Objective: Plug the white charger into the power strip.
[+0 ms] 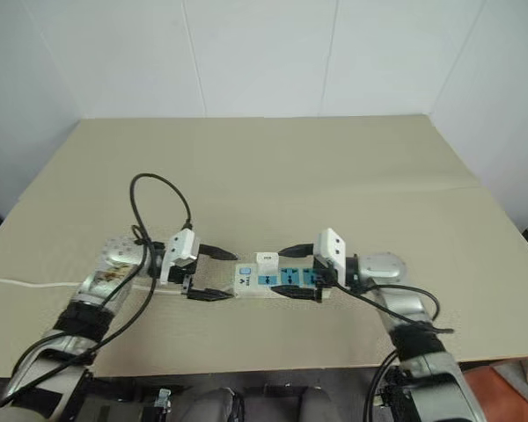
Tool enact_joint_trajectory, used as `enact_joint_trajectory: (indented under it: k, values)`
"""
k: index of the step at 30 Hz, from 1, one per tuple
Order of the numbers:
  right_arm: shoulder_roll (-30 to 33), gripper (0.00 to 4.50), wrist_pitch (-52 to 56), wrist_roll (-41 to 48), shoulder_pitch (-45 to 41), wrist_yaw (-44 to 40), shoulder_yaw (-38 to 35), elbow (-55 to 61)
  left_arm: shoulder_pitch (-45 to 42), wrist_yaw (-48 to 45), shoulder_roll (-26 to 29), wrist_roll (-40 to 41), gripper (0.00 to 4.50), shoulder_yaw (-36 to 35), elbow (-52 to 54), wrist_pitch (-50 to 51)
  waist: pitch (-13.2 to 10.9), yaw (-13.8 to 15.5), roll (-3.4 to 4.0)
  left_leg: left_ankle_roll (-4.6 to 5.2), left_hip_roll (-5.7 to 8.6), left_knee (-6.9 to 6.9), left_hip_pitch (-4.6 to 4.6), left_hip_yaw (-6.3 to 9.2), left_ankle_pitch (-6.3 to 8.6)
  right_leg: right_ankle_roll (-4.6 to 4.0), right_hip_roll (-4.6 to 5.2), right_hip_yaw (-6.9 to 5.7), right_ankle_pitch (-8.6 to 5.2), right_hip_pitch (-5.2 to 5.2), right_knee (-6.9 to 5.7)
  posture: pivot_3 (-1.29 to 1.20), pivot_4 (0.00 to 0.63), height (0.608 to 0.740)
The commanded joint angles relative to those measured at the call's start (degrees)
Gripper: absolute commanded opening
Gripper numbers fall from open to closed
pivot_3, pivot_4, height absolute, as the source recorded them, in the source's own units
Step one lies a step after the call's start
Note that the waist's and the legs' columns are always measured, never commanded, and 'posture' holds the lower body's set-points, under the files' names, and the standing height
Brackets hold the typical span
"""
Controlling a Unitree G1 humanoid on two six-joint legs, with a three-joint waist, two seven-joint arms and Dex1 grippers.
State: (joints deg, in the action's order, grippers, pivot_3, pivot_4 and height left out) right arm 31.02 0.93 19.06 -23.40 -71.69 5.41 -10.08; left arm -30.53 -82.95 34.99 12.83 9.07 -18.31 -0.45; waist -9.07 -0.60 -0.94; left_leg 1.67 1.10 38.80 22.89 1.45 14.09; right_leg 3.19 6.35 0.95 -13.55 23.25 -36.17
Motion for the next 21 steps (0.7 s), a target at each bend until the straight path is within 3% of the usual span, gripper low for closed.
enact_joint_trajectory:
  k: [1,5,10,21]
  values:
    - [6.93,4.50,4.15,5.00,3.71,1.44,-9.45,10.28,1.45,-1.27,4.88,3.98,4.49,-4.72,5.87,3.05,-0.05,0.09,0.02,0.00,0.00,0.01,0.07,0.00,0.00,0.00,0.00,0.00,0.00,0.08,0.00,0.00,0.150,0.740]
    - [16.66,4.50,7.88,9.48,13.41,0.35,-21.49,16.03,4.51,-2.25,11.15,6.30,4.49,-8.75,8.34,5.30,-0.14,0.49,0.03,0.02,-0.01,-0.02,0.13,0.00,0.01,0.00,0.00,-0.07,0.00,0.05,0.12,0.00,0.150,0.740]
    - [22.66,4.50,8.18,11.26,22.78,-1.18,-33.55,15.34,5.48,-3.82,16.40,7.12,4.49,-11.75,6.41,5.77,-0.18,0.47,-0.01,0.03,-0.04,-0.04,-0.07,-0.05,0.02,-0.04,0.00,-0.05,-0.04,-0.17,0.15,0.00,0.150,0.740]
    - [24.09,4.50,10.47,11.11,27.19,0.83,-37.18,18.39,2.99,-3.32,14.59,7.48,4.49,-10.63,5.83,6.62,-0.20,-0.12,-0.04,0.03,-0.06,-0.01,-0.06,-0.10,0.01,-0.04,-0.04,0.00,-0.04,-0.15,0.10,0.00,0.150,0.740]
